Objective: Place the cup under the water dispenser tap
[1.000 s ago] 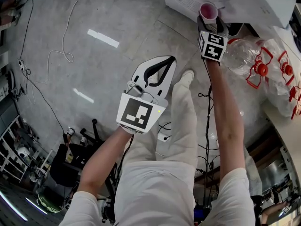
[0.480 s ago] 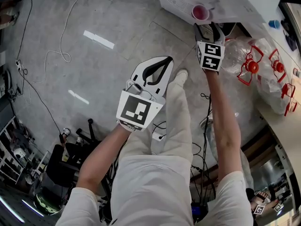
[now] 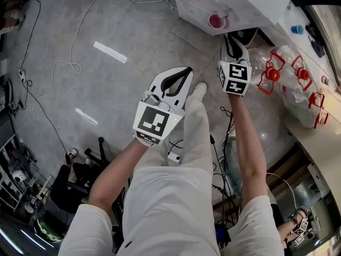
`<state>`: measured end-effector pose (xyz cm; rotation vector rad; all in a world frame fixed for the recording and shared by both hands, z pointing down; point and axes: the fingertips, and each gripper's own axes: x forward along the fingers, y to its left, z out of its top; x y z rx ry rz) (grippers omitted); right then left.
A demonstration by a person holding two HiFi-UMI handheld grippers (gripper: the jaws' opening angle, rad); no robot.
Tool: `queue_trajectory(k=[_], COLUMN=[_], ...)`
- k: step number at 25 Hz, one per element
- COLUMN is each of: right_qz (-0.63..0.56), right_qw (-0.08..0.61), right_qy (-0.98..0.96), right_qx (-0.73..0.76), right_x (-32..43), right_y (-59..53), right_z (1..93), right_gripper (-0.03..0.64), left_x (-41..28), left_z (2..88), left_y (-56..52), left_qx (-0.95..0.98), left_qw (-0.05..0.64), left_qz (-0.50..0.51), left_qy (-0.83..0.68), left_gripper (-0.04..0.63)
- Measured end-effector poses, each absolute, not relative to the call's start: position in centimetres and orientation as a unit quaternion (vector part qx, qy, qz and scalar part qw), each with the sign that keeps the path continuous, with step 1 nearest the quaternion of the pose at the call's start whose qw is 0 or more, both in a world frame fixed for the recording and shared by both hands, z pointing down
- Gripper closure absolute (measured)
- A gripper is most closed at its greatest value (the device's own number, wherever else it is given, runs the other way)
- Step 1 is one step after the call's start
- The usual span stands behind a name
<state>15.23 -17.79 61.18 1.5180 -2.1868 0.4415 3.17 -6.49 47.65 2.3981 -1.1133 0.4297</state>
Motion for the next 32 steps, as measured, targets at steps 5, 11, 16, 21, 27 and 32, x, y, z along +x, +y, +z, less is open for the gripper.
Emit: queue_trajectory(k=[5, 11, 16, 21, 27, 32], right_qz=[0.155, 0.159, 0.189, 0.19, 0.175, 0.136], right_qw=[0.214, 0.204, 0.174, 0.149, 0.114, 0.095], right_qy=[-0.801, -0.81, -0.81, -0.817, -0.827, -0.836], right_qx=[0.537, 0.526, 0.528, 0.524, 0.523, 0.523], right_x=[14.9, 14.5, 14.1, 13.7, 13.7, 13.9], right_y=[-15.8, -13.5, -12.1, -11.1, -9.9, -8.4], right_z=[56.4, 50.4, 45.4, 39.3, 32.4, 26.9], right_gripper=[0.606, 0.606, 0.606, 0.606, 0.606, 0.607], left_x=[2.5, 1.9, 0.5, -0.5, -1.2, -1.2], left_z=[45.7, 41.6, 37.6, 34.2, 30.3, 27.5], left_y=[-5.8, -5.4, -5.3, -5.1, -5.1, -4.7], left_qx=[0.867, 0.865, 0.86, 0.857, 0.857, 0.863], left_qw=[0.233, 0.229, 0.232, 0.226, 0.224, 0.215], left_qz=[0.156, 0.137, 0.12, 0.113, 0.088, 0.078], left_qy=[-0.413, -0.425, -0.439, -0.449, -0.455, -0.451], left_gripper=[0.589, 0.589, 0.589, 0.589, 0.589, 0.589])
